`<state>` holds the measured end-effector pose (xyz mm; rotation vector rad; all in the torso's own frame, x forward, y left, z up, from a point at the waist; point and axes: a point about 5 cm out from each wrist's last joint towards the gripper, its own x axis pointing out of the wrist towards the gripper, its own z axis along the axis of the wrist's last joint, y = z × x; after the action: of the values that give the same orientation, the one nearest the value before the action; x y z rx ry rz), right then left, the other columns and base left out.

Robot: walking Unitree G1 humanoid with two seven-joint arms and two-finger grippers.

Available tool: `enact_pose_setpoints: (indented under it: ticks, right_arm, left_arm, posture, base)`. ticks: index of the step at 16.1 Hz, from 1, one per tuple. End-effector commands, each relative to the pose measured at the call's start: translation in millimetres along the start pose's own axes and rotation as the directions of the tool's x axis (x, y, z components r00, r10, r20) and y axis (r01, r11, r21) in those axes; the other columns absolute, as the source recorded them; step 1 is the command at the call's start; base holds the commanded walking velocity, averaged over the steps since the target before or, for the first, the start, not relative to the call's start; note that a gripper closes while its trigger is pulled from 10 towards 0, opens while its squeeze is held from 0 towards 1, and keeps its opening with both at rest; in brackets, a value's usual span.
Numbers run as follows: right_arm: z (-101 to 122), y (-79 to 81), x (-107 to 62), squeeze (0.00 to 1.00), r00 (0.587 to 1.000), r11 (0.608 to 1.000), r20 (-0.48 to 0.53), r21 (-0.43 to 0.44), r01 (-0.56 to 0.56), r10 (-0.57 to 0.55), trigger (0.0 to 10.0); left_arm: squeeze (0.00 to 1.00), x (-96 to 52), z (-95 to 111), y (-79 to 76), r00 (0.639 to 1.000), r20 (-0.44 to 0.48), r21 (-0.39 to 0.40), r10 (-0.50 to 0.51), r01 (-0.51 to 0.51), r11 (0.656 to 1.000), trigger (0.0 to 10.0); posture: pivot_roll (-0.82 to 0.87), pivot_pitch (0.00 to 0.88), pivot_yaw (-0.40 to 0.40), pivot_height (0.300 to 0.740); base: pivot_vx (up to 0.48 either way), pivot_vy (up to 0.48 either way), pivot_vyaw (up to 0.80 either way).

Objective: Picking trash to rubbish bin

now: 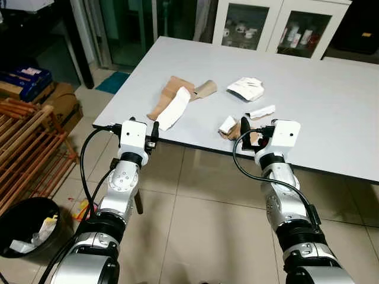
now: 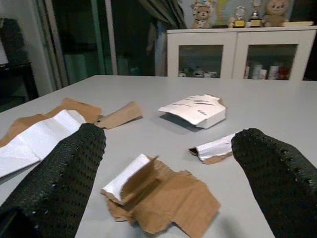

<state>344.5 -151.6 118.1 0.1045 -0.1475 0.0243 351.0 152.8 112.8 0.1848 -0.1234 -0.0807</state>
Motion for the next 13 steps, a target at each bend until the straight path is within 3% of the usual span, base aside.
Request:
enact_pose_setpoints:
  ticks: [1,8,11,13]
  right_arm:
    - [3.2,1.5,3.0,0.00,1.000,1.000,0.013,0.004,0.000,0.000,10.0]
    - [1.3,3.1,3.1,0.00,1.000,1.000,0.003,0.017,-0.001,0.001,10.0]
    - [0.2,3.3,3.0,0.00,1.000,1.000,-0.002,0.021,0.001,-0.001,10.0]
    - [0.8,3.2,2.8,0.00,1.000,1.000,0.006,0.016,-0.001,0.001,10.0]
  left_arm:
    - [0.00,1.3,0.3,-0.1,1.000,-0.006,0.005,-0.007,0.007,1.000,10.0]
    - [0.00,1.8,1.0,3.4,1.000,-0.005,0.020,0.002,-0.002,1.000,10.0]
    - [0.00,2.3,1.0,3.8,1.000,-0.009,0.022,0.001,0.000,1.000,10.0]
    - [0.00,2.6,1.1,3.9,1.000,-0.010,0.023,0.000,0.000,1.000,10.0]
  posture:
    - [0.01,0.019,-0.055,0.740]
    - [0.01,0.020,-0.052,0.740]
    - [0.01,0.024,-0.050,0.740]
    - [0.01,0.024,-0.051,0.740]
  base:
    - [0.000,0.000,0.00]
    - [0.388,0.000,0.00]
    - [0.469,0.000,-0.68]
    - [0.467,0.000,0.00]
